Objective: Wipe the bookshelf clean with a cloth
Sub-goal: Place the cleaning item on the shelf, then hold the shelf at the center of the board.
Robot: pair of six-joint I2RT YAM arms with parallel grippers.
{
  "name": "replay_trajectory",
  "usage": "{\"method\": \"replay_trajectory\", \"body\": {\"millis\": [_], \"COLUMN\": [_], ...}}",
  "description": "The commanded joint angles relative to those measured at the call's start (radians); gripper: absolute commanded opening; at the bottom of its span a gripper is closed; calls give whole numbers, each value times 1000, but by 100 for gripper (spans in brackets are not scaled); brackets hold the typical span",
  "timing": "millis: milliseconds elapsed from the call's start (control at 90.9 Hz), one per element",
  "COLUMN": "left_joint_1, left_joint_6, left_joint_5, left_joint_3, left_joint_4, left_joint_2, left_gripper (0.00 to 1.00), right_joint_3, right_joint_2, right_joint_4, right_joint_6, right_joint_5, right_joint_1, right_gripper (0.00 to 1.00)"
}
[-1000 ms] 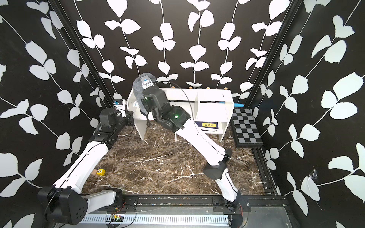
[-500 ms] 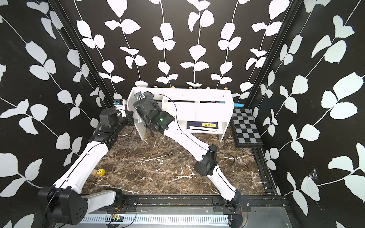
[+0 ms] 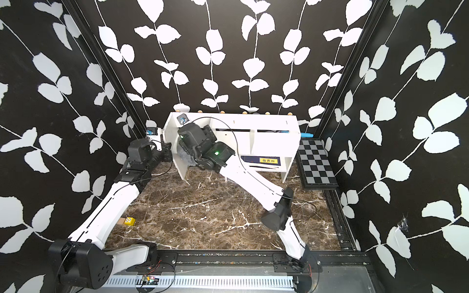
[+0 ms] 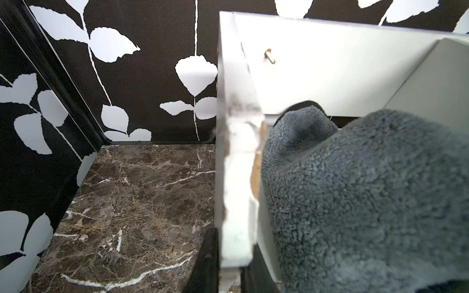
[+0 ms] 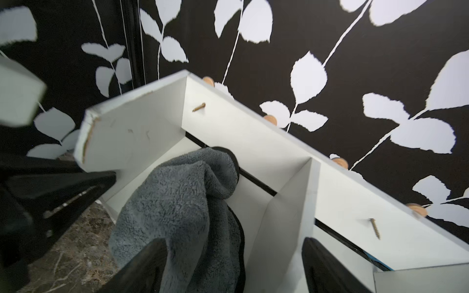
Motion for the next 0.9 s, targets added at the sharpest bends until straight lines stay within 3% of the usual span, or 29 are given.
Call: {"method": "replay_trajectory", "body": {"millis": [0, 110, 275, 495, 649, 759, 891], "left_joint_1": [-40, -49, -64, -67, -65, -65, -65], "left_joint_6": [-58, -50, -37, -43, -53, -59, -70], "left_joint_5": [104, 95, 68, 23, -62, -121, -189], "left_joint_3": [3, 5, 8, 44, 72, 65, 59], "left_joint_4": [53, 49, 37, -14, -71, -88, -112], "left_joint_2": [-51, -50, -54, -51, -63, -82, -112], "left_gripper": [0, 0, 0, 0, 0, 29, 48], "right_joint_3": [-69, -179, -406, -731, -820, -861, -903], "right_joint_2": [-120, -225, -424, -770, -835, -807, -778], "right_joint_4": [113, 159, 165, 46, -9, 1, 37], "right_joint_6": [24, 13, -5, 160, 221, 259, 283], "right_joint_5": [-15, 11, 156, 74, -70, -216, -305], "right_joint_1": [15, 15, -30, -343, -556, -686, -762], "right_gripper": [85, 85, 85, 80, 81, 80, 72]}}
